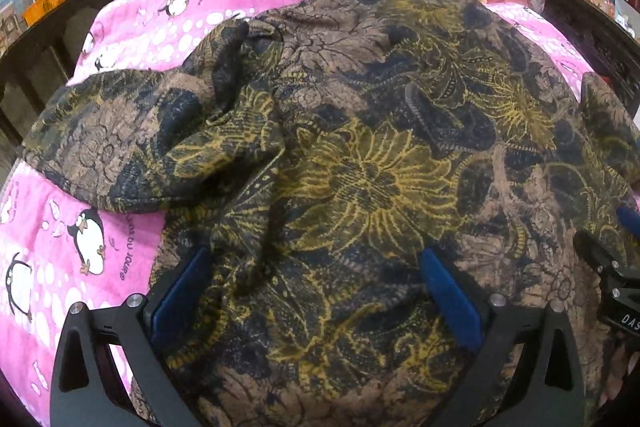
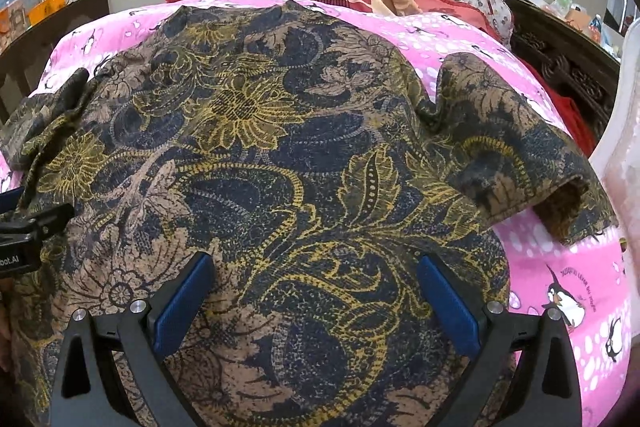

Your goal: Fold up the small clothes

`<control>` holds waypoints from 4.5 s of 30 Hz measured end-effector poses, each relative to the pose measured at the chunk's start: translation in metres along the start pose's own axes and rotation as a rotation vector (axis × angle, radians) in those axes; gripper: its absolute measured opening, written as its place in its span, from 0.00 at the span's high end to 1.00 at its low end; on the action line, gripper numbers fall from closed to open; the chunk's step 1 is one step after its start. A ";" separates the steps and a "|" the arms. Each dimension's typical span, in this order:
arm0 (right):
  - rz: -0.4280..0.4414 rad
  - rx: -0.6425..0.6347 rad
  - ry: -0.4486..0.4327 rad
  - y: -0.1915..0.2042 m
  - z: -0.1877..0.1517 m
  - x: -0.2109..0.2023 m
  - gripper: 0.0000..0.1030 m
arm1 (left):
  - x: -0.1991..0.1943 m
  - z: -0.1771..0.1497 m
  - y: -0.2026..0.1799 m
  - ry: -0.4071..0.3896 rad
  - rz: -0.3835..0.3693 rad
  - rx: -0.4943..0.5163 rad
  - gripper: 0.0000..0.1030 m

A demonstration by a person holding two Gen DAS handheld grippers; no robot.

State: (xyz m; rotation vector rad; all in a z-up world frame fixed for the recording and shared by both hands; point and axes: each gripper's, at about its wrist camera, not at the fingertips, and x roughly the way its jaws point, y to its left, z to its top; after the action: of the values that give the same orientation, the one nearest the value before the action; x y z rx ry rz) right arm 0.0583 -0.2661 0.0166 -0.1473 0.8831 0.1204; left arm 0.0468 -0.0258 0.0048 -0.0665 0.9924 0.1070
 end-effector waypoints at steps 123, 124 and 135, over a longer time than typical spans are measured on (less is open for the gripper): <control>0.371 0.151 0.063 0.019 0.094 0.052 0.95 | -0.018 -0.024 0.012 -0.099 -0.310 0.071 0.19; 0.361 0.125 0.052 0.017 0.096 0.048 0.95 | -0.018 -0.024 0.012 -0.099 -0.310 0.071 0.19; 0.178 0.189 0.091 -0.097 0.090 0.045 0.95 | -0.019 -0.024 0.012 -0.100 -0.310 0.071 0.19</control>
State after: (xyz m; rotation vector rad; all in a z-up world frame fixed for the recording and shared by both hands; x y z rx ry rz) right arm 0.1706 -0.3438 0.0456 0.1033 0.9929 0.1970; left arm 0.0156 -0.0171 0.0074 -0.1481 0.8746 -0.2073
